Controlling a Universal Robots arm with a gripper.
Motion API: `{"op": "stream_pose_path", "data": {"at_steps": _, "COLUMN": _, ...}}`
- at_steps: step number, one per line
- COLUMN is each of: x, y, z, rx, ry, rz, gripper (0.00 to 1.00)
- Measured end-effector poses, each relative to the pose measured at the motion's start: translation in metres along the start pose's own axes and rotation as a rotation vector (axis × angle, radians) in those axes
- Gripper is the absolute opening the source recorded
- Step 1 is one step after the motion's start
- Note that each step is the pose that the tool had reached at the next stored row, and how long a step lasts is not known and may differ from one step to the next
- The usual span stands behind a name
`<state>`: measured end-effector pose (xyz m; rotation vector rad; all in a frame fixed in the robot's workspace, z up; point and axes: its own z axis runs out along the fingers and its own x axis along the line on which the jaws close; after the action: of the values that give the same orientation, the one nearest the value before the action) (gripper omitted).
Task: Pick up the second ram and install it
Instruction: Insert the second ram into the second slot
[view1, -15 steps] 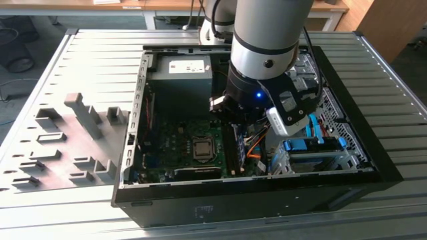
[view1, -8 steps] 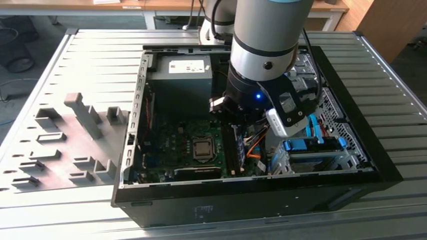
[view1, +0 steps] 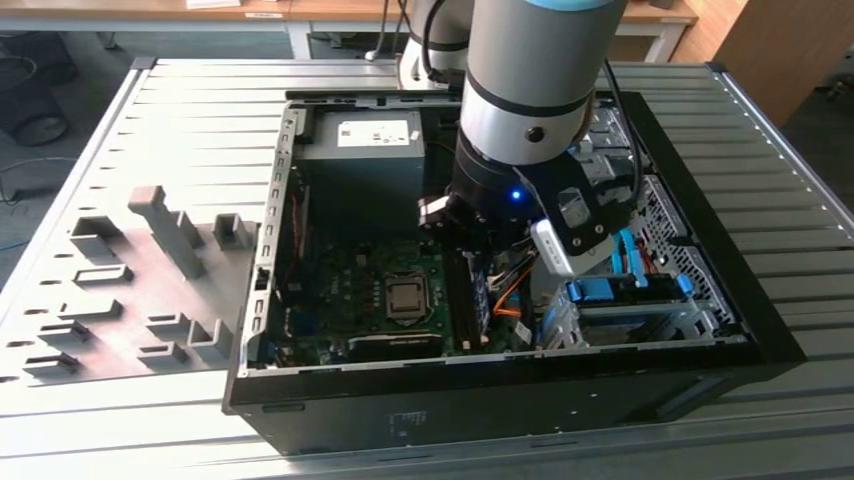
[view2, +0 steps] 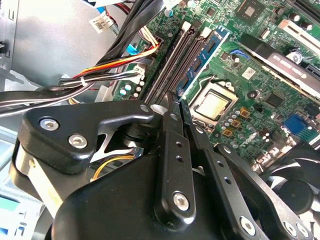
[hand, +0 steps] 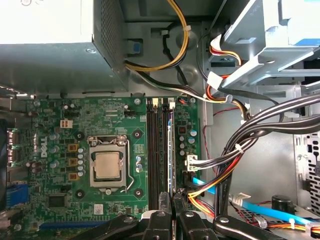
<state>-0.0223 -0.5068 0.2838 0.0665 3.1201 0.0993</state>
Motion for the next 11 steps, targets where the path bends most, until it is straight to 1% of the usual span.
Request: {"op": "stream_pose_path", "data": {"at_steps": 11, "x": 0.0, "y": -0.0002, "z": 0.003, "rx": 0.0001, "ry": 0.0, "rz": 0.0, "gripper": 0.14}}
